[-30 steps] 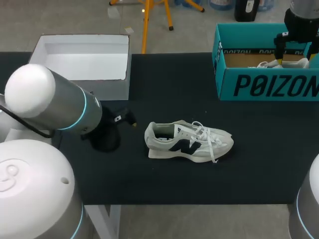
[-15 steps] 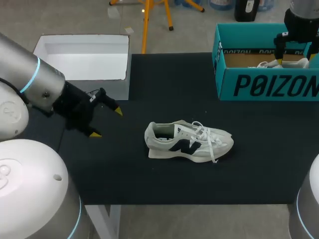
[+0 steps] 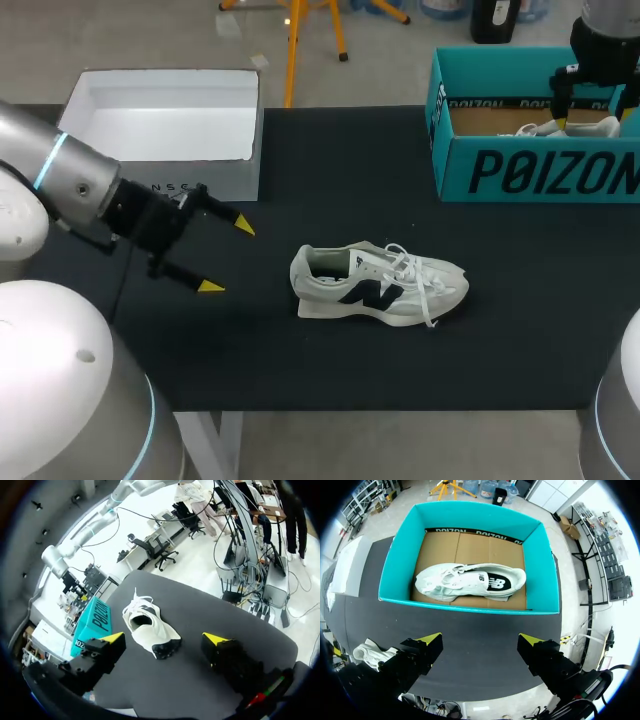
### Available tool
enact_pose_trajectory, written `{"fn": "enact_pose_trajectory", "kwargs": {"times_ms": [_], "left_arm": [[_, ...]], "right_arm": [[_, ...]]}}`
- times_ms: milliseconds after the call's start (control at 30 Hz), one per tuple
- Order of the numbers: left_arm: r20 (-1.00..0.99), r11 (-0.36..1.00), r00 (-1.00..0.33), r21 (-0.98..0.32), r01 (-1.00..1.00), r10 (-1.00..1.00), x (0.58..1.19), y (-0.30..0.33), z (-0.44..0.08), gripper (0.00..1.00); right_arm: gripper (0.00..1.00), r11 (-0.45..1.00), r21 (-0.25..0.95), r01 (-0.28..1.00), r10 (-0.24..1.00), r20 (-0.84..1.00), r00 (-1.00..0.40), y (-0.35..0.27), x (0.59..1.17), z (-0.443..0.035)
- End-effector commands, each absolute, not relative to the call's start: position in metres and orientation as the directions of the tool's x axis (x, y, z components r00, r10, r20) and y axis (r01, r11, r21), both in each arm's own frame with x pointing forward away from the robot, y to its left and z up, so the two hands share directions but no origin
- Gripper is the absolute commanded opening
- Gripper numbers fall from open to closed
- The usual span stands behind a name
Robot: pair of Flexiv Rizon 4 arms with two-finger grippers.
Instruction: Take the shoe out of the shoebox, open the shoe tongue, remove and reinsert the insole, then place the shoe into the shoebox
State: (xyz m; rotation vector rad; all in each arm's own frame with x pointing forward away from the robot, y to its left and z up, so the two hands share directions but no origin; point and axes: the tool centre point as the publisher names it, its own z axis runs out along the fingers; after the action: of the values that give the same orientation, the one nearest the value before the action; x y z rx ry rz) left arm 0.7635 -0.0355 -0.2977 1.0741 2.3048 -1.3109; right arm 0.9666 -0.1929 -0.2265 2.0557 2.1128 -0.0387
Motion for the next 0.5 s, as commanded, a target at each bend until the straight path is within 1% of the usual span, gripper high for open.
{"fn": "enact_pose_trajectory", "kwargs": {"times_ms": [33, 333, 367, 433, 467, 500], "left_arm": [[-0.449, 0.205, -0.792, -0.802, 0.561, 0.414, 0.771, -0.033, -0.298, 1.0], [-0.449, 0.205, -0.792, -0.802, 0.561, 0.414, 0.771, -0.033, -0.298, 1.0], [-0.43, 0.224, -0.82, -0.817, 0.531, 0.378, 0.772, -0.032, -0.304, 1.0], [-0.41, 0.195, -0.847, -0.85, 0.489, 0.338, 0.77, -0.031, -0.312, 1.0], [-0.374, 0.237, -0.877, -0.861, 0.449, 0.303, 0.771, -0.032, -0.318, 1.0], [-0.362, 0.216, -0.885, -0.877, 0.43, 0.292, 0.771, -0.032, -0.322, 1.0]], "right_arm": [[1.0, 0.036, 0.118, 0.992, 0.988, -0.157, -0.017, -0.192, 0.966, -0.227], [1.0, 0.036, 0.118, 0.992, 0.988, -0.157, -0.017, -0.192, 0.966, -0.227], [1.0, 0.036, 0.118, 0.992, 0.988, -0.157, -0.017, -0.192, 0.966, -0.227], [1.0, 0.036, 0.118, 0.992, 0.988, -0.157, -0.017, -0.192, 0.966, -0.227], [1.0, 0.036, 0.118, 0.992, 0.988, -0.157, -0.017, -0.192, 0.966, -0.227], [1.0, 0.036, 0.118, 0.992, 0.988, -0.157, -0.017, -0.192, 0.966, -0.227]]}}
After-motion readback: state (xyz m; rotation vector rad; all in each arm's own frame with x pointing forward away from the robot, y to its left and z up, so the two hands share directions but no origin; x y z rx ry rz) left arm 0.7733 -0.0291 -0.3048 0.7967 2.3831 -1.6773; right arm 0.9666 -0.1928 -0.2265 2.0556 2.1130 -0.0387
